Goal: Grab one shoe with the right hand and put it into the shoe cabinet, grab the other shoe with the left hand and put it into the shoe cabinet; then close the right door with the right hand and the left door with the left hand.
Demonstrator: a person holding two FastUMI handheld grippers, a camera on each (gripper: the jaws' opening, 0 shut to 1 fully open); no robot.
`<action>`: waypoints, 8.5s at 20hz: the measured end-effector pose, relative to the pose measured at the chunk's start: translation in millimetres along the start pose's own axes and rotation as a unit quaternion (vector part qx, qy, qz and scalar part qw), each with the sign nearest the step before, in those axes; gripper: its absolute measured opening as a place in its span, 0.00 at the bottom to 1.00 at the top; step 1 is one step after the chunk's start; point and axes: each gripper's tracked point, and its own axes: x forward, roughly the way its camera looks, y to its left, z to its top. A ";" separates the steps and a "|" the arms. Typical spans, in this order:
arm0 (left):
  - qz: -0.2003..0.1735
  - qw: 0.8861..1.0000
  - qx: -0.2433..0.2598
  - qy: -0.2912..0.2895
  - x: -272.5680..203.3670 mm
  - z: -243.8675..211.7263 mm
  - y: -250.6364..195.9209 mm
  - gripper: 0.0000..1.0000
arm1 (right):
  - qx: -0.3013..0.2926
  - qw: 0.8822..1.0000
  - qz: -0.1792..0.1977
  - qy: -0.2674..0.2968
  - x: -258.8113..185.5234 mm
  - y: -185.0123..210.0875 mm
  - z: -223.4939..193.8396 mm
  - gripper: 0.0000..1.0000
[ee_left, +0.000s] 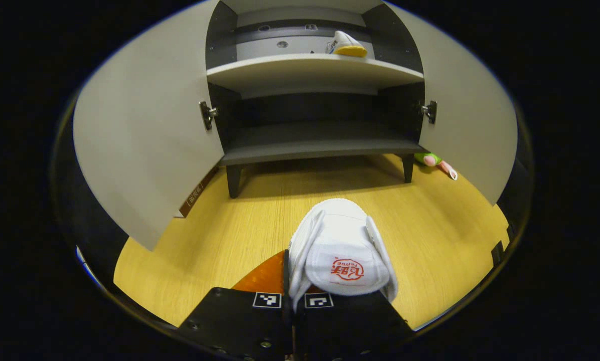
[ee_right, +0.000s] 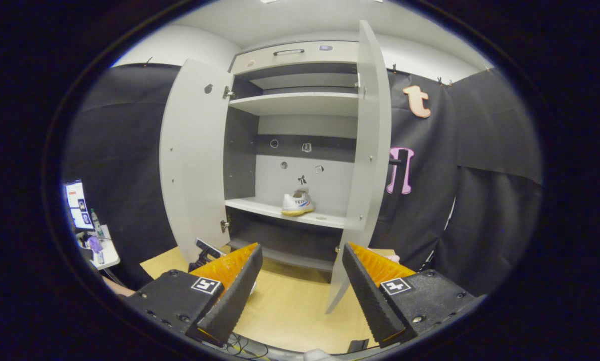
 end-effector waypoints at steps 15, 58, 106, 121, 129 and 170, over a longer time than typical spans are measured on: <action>0.075 0.983 -0.039 -0.163 -112.9 128.9 46.7 0.13 | 0.011 0.995 0.088 -0.054 23.6 14.7 31.4 1.00; 0.058 0.990 -0.059 -0.113 -164.8 114.0 51.4 0.96 | 0.022 0.996 0.081 -0.026 41.6 8.2 24.7 1.00; 0.053 0.956 -0.013 -0.290 -559.3 -92.6 46.9 0.96 | 0.021 0.976 -0.205 -0.075 -41.3 -135.8 46.8 0.99; 0.091 0.954 -0.059 -0.279 -538.2 -84.4 32.9 0.96 | 0.023 0.981 -0.170 -0.087 47.6 -200.5 83.2 0.99; 0.085 0.955 -0.058 -0.278 -535.8 -80.7 42.9 0.96 | 0.021 0.985 -0.146 -0.085 53.8 -166.9 85.7 0.90; 0.136 0.944 -0.036 -0.299 -468.0 -28.8 257.7 0.96 | 0.046 0.994 -0.095 -0.001 -79.8 81.5 -13.1 0.99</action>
